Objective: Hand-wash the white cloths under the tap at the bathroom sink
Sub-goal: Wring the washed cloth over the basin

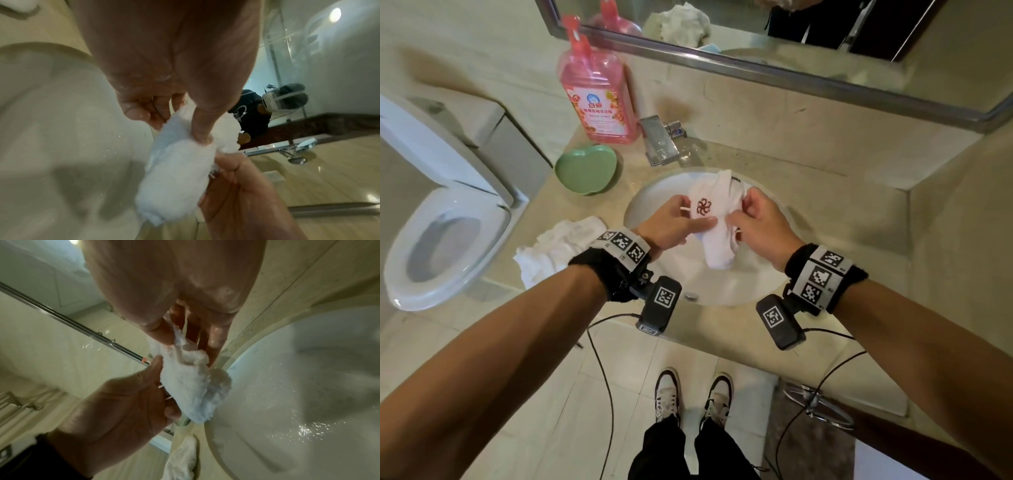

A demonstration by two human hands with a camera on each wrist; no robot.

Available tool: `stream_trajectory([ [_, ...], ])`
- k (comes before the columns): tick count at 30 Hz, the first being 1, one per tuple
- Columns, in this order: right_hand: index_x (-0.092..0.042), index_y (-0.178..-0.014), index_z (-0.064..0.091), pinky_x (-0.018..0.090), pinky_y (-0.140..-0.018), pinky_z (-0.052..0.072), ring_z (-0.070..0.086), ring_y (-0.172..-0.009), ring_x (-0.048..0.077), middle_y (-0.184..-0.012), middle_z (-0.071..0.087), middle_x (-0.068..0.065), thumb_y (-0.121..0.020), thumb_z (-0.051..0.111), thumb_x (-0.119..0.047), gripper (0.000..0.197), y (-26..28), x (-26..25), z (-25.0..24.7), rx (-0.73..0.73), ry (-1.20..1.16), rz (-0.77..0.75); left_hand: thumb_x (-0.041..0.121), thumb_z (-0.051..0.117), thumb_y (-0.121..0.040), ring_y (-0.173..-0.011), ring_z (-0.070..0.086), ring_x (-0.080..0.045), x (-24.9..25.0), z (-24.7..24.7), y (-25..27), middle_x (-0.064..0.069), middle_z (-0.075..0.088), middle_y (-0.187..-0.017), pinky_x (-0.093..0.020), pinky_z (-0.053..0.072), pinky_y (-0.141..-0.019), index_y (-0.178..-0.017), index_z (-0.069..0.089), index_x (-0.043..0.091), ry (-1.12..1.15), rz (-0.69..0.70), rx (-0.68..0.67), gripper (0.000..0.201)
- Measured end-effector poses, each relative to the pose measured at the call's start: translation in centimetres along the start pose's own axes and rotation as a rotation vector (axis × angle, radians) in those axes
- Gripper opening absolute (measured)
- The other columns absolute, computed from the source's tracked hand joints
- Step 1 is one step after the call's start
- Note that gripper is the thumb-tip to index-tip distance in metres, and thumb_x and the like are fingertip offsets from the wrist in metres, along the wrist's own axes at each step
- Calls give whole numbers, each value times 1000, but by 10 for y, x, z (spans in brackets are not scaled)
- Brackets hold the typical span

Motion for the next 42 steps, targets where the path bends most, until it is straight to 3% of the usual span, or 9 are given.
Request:
stream_trajectory([
  [4, -21, -112, 53, 45, -89, 56, 70, -98, 22, -107, 72, 3, -84, 64, -20, 30, -3, 3, 1, -96, -95, 48, 20, 79, -81, -79, 70, -5, 0, -1, -1, 4, 74, -94, -17, 53, -64, -109, 67, 11, 63, 50, -21, 32],
  [8, -18, -109, 68, 41, -91, 57, 73, -97, 17, -102, 77, 0, -72, 72, -25, 38, -1, 4, 7, -227, -105, 86, 9, 70, -87, -108, 68, -28, -1, 3, 1, -12, 70, -118, -42, 56, -90, -126, 60, 4, 259, 29, -103, 41],
  [15, -16, -107, 67, 52, -94, 54, 69, -102, 30, -107, 74, 9, -86, 63, -29, 25, -7, 13, 2, -93, -71, 126, 53, 54, -94, -67, 63, -6, 7, -7, -6, 4, 70, -88, -20, 47, -54, -100, 63, 20, -133, 104, 65, 35],
  [19, -8, -111, 63, 41, -78, 54, 66, -88, 20, -95, 70, 2, -79, 69, -47, 51, -6, 13, 2, -45, -112, 128, 22, 64, -89, -109, 63, -29, -7, -11, -12, -11, 64, -121, -45, 54, -91, -124, 52, 6, 117, -66, -6, 41],
  [22, -17, -130, 55, 39, -94, 54, 66, -110, 15, -121, 69, -4, -73, 85, -39, 68, -5, 12, 6, -109, -102, 94, 17, 74, -83, -99, 62, -27, 1, -15, -9, -11, 64, -110, -45, 52, -88, -113, 51, 6, 19, 94, 68, 39],
  [29, -36, -109, 58, 50, -98, 54, 67, -108, 16, -117, 70, -7, -83, 70, -12, 37, -8, 9, -5, 31, -143, 41, 64, 67, -79, -75, 61, -21, -16, -27, -15, -11, 71, -100, -33, 50, -66, -105, 67, 6, -135, -134, 165, 63],
  [33, -33, -109, 60, 55, -86, 59, 71, -103, 21, -114, 73, 0, -90, 66, -15, 27, -5, 10, -3, -37, -197, 59, 56, 47, -96, -100, 68, -27, -16, -21, -16, -7, 71, -111, -47, 54, -92, -115, 65, 11, 93, -66, 121, 52],
  [38, -20, -127, 51, 52, -92, 56, 69, -107, 25, -119, 70, 6, -95, 65, -9, 37, 7, 25, -9, -75, -163, 169, 55, 38, -99, -60, 47, -14, 8, -22, -13, 6, 48, -67, -28, 34, -56, -75, 43, 23, -487, 136, 306, 41],
  [42, -23, -114, 56, 37, -77, 60, 69, -98, 20, -108, 71, 1, -94, 62, -7, 27, 40, 54, -36, -32, -163, 252, 44, 62, -92, -65, 68, -10, -5, 22, -8, 2, 69, -80, -25, 52, -57, -98, 55, 19, -245, 26, -167, 27],
])
Point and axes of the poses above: each hand's wrist, its own y-axis away from the middle knuckle, its own z-axis out of the palm, x = y × z, the point moved 7 cm from there along -y, towards the middle knuckle
